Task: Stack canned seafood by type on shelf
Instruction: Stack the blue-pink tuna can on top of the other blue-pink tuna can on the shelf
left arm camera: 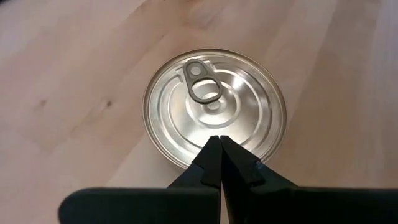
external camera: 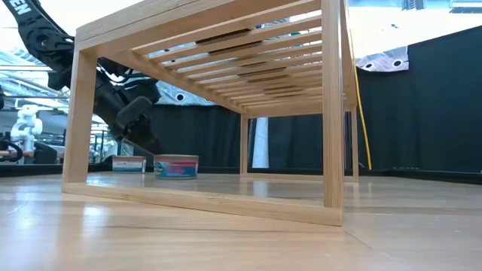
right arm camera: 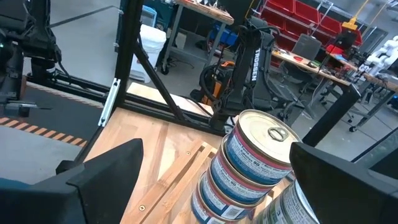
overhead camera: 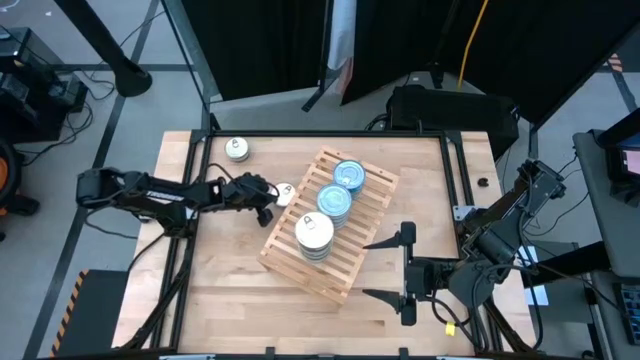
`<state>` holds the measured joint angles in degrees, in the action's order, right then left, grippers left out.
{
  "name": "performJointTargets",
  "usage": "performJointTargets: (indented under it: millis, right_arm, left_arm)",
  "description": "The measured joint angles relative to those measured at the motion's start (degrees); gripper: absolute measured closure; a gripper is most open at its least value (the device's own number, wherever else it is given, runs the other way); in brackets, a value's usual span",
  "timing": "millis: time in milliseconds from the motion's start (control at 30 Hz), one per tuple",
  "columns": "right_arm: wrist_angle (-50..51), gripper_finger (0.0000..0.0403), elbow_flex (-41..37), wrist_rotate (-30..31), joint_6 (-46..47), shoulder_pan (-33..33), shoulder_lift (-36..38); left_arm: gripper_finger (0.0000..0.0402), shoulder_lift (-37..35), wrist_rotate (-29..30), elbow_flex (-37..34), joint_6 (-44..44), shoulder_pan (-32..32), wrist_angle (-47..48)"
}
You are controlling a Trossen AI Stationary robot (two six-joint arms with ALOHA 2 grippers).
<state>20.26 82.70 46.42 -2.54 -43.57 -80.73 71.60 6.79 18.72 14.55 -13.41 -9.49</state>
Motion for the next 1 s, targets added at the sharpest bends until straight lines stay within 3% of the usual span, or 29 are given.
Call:
performJointTargets:
  millis: [367, 633, 800, 1000]
  right_arm:
    - [0.3, 0.0007, 0.0, 0.0, 0.4, 0.0, 0.0]
    - [1.3, 0.0007, 0.0, 0.0, 0.4, 0.0, 0.0]
    - [1.3, 0.0007, 0.0, 0.0, 0.6, 0.0, 0.0]
    - [1.4, 0.0007, 0.0, 0.0, 0.6, 0.0, 0.0]
  left_arm:
    - [0.04, -4.9, 6.1, 0.7, 4.4, 7.7, 7.4]
    - [0.04, -6.8, 14.3, 1.0, 6.2, 12.4, 12.3]
    - [0.04, -6.8, 16.4, 2.0, 5.5, 14.9, 11.4]
    - [0.04, -6.9, 16.7, 4.5, 8.7, 15.8, 19.7]
